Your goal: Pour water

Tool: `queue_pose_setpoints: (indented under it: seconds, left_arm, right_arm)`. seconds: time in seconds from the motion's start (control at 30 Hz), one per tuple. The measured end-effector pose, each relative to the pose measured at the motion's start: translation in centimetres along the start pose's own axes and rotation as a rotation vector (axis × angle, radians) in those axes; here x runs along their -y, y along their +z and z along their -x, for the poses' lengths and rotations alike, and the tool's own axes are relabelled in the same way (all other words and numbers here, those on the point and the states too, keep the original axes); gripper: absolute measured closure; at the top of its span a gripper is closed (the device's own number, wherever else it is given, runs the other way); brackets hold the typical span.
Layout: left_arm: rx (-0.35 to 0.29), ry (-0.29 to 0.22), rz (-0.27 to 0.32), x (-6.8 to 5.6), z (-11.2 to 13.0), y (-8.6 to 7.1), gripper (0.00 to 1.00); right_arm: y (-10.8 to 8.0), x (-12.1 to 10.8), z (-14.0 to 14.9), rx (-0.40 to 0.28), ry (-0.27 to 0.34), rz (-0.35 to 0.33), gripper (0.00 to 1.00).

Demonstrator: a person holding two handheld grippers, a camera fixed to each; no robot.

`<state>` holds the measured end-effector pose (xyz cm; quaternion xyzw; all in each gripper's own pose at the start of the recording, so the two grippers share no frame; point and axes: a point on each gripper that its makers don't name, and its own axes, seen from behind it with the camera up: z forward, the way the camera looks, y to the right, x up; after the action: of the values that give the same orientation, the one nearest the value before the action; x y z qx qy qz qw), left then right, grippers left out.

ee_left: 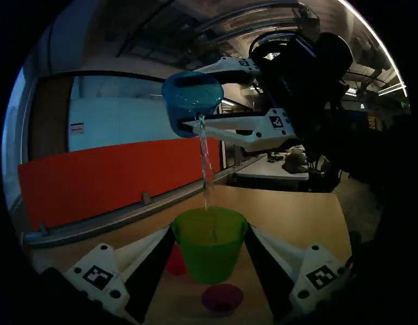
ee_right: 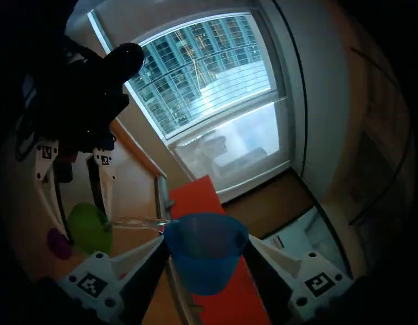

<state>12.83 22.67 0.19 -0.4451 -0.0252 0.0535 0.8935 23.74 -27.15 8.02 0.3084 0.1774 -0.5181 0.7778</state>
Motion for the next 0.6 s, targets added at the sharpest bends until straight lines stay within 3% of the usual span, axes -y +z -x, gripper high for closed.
queue_pose_setpoints:
  seconds: [0.6]
  left_arm:
    - [-0.002,-0.002,0.001,-0.05,0.05,-0.07,0.12]
  right_arm:
    - [0.16,-0.98,-0.23,-0.007,-0.095,0.017,0.1]
